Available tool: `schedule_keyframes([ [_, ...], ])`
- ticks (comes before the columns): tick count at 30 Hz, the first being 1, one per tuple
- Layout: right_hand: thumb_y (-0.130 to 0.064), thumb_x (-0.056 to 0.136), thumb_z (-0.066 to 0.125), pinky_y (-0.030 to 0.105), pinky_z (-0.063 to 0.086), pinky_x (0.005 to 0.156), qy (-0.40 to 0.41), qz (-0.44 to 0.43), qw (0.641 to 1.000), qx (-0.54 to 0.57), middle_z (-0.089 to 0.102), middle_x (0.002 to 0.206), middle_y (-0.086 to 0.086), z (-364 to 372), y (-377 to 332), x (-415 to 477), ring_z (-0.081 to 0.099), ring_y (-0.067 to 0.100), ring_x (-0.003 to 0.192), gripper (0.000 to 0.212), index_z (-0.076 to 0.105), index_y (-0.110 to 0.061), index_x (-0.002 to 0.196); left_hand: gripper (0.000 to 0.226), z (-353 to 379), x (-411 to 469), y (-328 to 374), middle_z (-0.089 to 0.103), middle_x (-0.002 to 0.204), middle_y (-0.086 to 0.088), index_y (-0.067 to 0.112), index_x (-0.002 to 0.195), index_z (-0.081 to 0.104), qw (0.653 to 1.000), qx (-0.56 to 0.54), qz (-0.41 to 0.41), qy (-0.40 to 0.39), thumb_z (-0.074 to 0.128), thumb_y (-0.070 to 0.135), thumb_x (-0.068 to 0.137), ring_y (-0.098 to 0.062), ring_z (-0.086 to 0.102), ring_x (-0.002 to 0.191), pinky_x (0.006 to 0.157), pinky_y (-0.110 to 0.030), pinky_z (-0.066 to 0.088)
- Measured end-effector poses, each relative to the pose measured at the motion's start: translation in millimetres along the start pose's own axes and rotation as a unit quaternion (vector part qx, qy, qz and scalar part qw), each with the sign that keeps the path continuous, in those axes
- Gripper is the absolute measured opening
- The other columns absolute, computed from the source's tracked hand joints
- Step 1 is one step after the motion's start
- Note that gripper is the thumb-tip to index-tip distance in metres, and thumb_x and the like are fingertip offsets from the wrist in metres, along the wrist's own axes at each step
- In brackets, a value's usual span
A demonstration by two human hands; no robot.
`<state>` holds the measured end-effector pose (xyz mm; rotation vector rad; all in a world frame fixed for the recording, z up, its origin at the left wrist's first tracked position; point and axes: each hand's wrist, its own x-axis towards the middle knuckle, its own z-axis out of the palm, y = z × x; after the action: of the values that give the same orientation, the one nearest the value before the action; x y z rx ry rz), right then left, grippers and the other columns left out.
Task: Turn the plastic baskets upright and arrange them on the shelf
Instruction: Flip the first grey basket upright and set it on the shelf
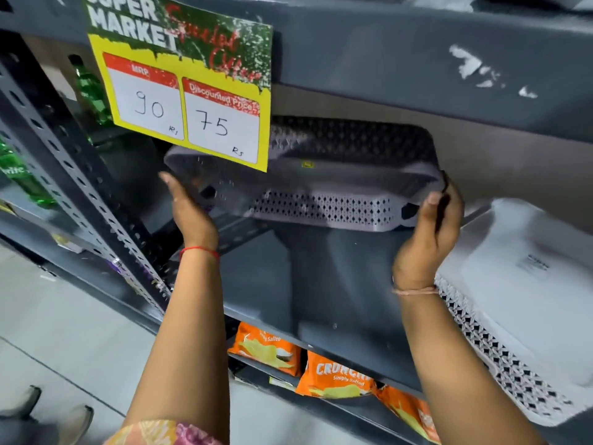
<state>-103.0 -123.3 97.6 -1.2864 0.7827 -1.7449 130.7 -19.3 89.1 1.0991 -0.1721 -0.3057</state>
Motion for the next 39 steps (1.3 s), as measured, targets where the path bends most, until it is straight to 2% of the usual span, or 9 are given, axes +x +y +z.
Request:
schedule_keyframes([
  [5, -0.027, 0.085, 0.048, 0.043, 0.034, 0.108, -0.003, 0.0, 0.999, -0.036, 0.046, 0.132, 0.03, 3.0, 3.8, 6.5, 0.044, 0.037, 0.123, 0.054, 0.042, 0.004, 0.129, 0.031, 6.2, 9.6, 12.4, 0.061, 0.105, 0.008, 0.031, 0.094, 0.053, 0.998, 0.024, 0.053, 0.025, 0.025, 0.045, 0.095, -0.014, 0.055, 0.103, 0.111, -0.043, 0.035],
  [9, -0.017, 0.087, 0.05, 0.041, 0.033, 0.112, -0.044, 0.05, 0.994, -0.086, 0.041, 0.142, 0.023, -11.8, 35.2, 1.4, 0.039, 0.035, 0.131, 0.055, 0.032, -0.004, 0.137, 0.058, -2.8, 6.0, -3.6, 0.043, 0.145, -0.012, 0.011, 0.131, 0.046, 0.997, 0.05, 0.003, -0.058, 0.015, 0.046, 0.096, -0.023, 0.044, 0.131, 0.114, -0.039, 0.031],
  [13, -0.014, 0.092, 0.049, 0.044, 0.027, 0.115, -0.08, 0.122, 0.984, -0.105, 0.04, 0.144, 0.019, -19.8, 49.2, -5.9, 0.035, 0.029, 0.135, 0.05, 0.032, -0.006, 0.138, 0.068, -11.0, -0.3, -21.5, 0.064, 0.124, -0.009, -0.002, 0.118, 0.053, 0.994, 0.051, -0.047, -0.083, 0.007, 0.044, 0.097, -0.019, 0.059, 0.113, 0.098, -0.042, 0.043],
  [19, -0.049, 0.095, 0.023, 0.043, 0.045, 0.101, -0.163, 0.309, 0.937, 0.01, 0.055, 0.132, 0.01, -14.2, 28.8, 16.1, 0.051, 0.024, 0.123, 0.056, 0.047, -0.014, 0.131, 0.086, -7.6, 32.0, 1.8, 0.032, 0.151, -0.01, 0.011, 0.138, 0.037, 0.976, 0.118, -0.129, -0.129, -0.007, 0.063, 0.085, -0.025, 0.031, 0.139, 0.119, -0.041, 0.018],
  [22, -0.055, 0.093, 0.014, 0.038, 0.05, 0.089, -0.2, 0.387, 0.899, 0.055, 0.06, 0.123, 0.009, -15.2, 21.8, 17.0, 0.057, 0.023, 0.114, 0.064, 0.048, -0.018, 0.131, 0.066, -4.1, 39.6, 2.6, 0.06, 0.07, 0.003, 0.018, 0.071, 0.047, 0.962, 0.204, -0.122, -0.135, -0.001, 0.06, 0.089, -0.006, 0.055, 0.061, 0.063, -0.015, 0.039],
  [24, -0.057, 0.092, 0.012, 0.039, 0.05, 0.087, -0.2, 0.412, 0.887, 0.061, 0.06, 0.12, 0.011, -16.0, 21.8, 12.8, 0.058, 0.024, 0.11, 0.065, 0.048, -0.018, 0.131, 0.073, -4.2, 40.9, -2.8, 0.06, 0.046, 0.005, 0.014, 0.063, 0.055, 0.963, 0.178, -0.137, -0.146, 0.003, 0.057, 0.091, -0.003, 0.055, 0.043, 0.048, -0.014, 0.038],
  [29, -0.057, 0.092, 0.016, 0.031, 0.053, 0.071, -0.194, 0.421, 0.884, 0.056, 0.064, 0.099, 0.003, -18.4, 26.8, 7.2, 0.063, 0.015, 0.088, 0.06, 0.053, -0.021, 0.123, 0.078, -4.9, 39.3, -5.2, 0.048, 0.14, -0.009, 0.004, 0.133, 0.041, 0.958, 0.063, -0.17, -0.222, 0.002, 0.057, 0.091, -0.017, 0.044, 0.129, 0.105, -0.024, 0.039],
  [34, -0.055, 0.093, 0.018, 0.035, 0.052, 0.082, -0.186, 0.4, 0.894, 0.074, 0.068, 0.094, -0.002, -17.6, 21.2, 4.7, 0.063, 0.015, 0.09, 0.051, 0.063, -0.032, 0.096, 0.079, -4.3, 38.1, -3.9, 0.026, 0.153, -0.019, 0.0, 0.141, 0.026, 0.945, 0.205, -0.173, -0.185, -0.001, 0.055, 0.091, -0.029, 0.024, 0.142, 0.117, -0.036, 0.02],
  [39, -0.044, 0.094, 0.037, 0.046, 0.031, 0.112, -0.19, 0.197, 0.941, -0.199, 0.04, 0.146, 0.011, -23.1, 20.3, -5.3, 0.037, 0.025, 0.134, 0.053, 0.035, -0.016, 0.138, 0.06, 4.8, 27.3, -9.5, 0.024, 0.155, -0.007, 0.014, 0.144, 0.025, 0.951, 0.293, -0.066, -0.072, 0.015, 0.047, 0.095, -0.025, 0.02, 0.143, 0.119, -0.035, 0.015],
])
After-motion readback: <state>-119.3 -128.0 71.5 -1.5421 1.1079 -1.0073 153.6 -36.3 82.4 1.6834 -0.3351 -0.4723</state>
